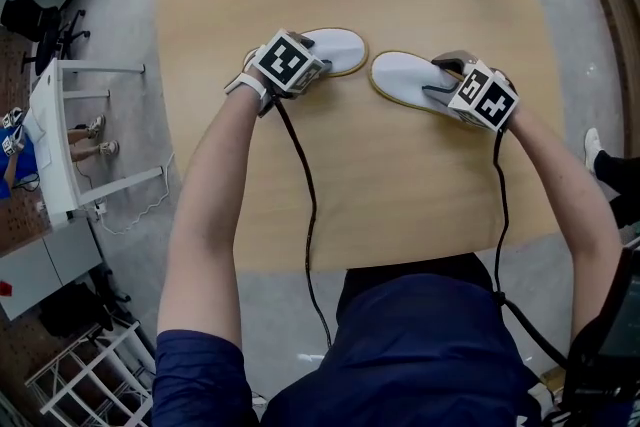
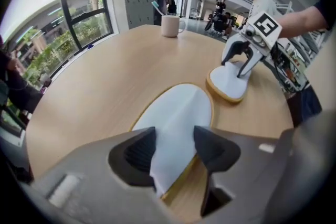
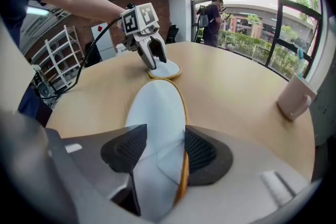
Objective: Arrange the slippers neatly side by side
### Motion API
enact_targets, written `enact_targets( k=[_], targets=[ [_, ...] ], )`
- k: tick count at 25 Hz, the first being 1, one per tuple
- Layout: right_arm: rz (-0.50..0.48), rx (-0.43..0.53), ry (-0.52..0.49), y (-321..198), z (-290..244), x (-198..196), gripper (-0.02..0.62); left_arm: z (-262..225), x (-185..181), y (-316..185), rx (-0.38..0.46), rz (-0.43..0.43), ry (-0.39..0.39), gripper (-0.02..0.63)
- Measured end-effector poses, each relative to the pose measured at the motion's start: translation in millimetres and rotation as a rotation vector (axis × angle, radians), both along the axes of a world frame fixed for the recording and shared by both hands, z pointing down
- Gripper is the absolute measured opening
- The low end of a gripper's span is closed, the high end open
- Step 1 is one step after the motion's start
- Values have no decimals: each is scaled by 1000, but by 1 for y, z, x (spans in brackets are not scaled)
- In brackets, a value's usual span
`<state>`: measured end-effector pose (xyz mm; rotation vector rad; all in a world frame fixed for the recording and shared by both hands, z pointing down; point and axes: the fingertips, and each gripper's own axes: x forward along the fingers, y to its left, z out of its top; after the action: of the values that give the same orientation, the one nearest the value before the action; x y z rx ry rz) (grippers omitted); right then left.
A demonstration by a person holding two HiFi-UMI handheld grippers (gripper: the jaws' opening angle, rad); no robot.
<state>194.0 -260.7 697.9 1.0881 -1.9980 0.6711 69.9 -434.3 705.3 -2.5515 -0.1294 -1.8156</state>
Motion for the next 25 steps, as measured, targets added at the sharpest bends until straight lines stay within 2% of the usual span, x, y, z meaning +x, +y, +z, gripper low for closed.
enact_targets(
  k=[3,7,11,17,25],
  targets=[
    [61,-4,-1,0,1,1,236,1,-4,6,-13,-72,13,236],
    [155,10,-12,1,3,6,236,-3,-2,30,-86,-124,64,236],
    [247,32,-16,4,8,10,235,2,-12,31,-47,-274,70,236],
    [398,49,-10,8,9,12,235,2,-17,51,-73,-441,110,236],
    [627,36,8,10,6,7,235,-2,-25,56,-25,-691,205,235]
  ],
)
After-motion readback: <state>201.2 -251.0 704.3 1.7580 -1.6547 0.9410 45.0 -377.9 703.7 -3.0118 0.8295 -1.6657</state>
